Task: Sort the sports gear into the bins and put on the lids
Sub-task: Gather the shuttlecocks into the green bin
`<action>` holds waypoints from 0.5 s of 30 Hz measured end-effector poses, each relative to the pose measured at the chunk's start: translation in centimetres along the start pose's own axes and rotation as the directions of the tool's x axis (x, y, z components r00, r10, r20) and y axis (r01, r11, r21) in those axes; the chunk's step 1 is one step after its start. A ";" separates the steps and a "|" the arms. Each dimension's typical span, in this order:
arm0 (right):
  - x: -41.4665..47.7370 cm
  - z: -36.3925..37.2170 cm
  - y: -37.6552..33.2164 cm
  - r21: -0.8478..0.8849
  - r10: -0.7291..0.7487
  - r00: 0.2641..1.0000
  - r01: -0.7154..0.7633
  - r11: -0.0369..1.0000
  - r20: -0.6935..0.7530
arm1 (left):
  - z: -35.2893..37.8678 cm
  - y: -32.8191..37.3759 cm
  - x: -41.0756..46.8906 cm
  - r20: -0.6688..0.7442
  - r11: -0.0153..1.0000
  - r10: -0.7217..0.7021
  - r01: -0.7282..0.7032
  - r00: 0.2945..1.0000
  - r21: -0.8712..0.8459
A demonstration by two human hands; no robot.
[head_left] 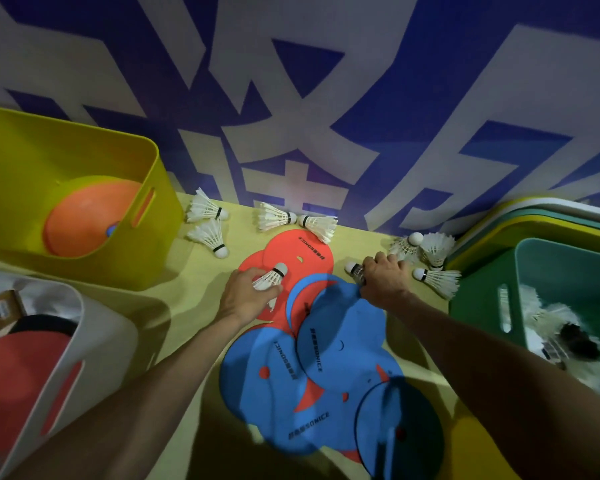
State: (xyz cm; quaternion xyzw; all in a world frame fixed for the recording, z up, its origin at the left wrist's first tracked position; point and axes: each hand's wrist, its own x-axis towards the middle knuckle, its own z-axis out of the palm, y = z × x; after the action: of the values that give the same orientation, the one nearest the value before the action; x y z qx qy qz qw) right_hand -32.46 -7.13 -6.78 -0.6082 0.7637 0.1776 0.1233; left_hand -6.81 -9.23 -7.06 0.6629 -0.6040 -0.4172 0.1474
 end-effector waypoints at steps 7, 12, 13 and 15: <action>-3.1 -5.1 1.4 0.662 -0.048 0.996 -0.015 0.749 0.077 | 0.4 4.6 -3.4 -0.022 0.929 -0.019 0.009 1.000 -0.369; -7.3 -9.2 4.3 0.827 -0.047 0.998 0.066 0.559 -0.048 | 0.6 9.2 -6.7 0.012 0.856 0.038 -0.026 0.999 -0.517; -8.0 -9.7 5.2 0.875 -0.023 0.998 0.059 0.480 -0.055 | 0.6 10.2 -7.4 0.021 0.848 0.064 -0.044 0.998 -0.529; -9.5 -10.3 7.2 0.956 0.022 0.999 0.036 0.292 -0.045 | 0.8 11.9 -8.9 0.032 0.830 0.137 -0.097 0.990 -0.549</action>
State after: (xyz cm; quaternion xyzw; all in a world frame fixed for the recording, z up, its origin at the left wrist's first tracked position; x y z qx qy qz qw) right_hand -36.97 -1.63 7.26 -0.4229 0.7197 -0.3272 0.4428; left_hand -14.83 -3.42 4.12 0.5401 -0.5044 -0.5850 0.3341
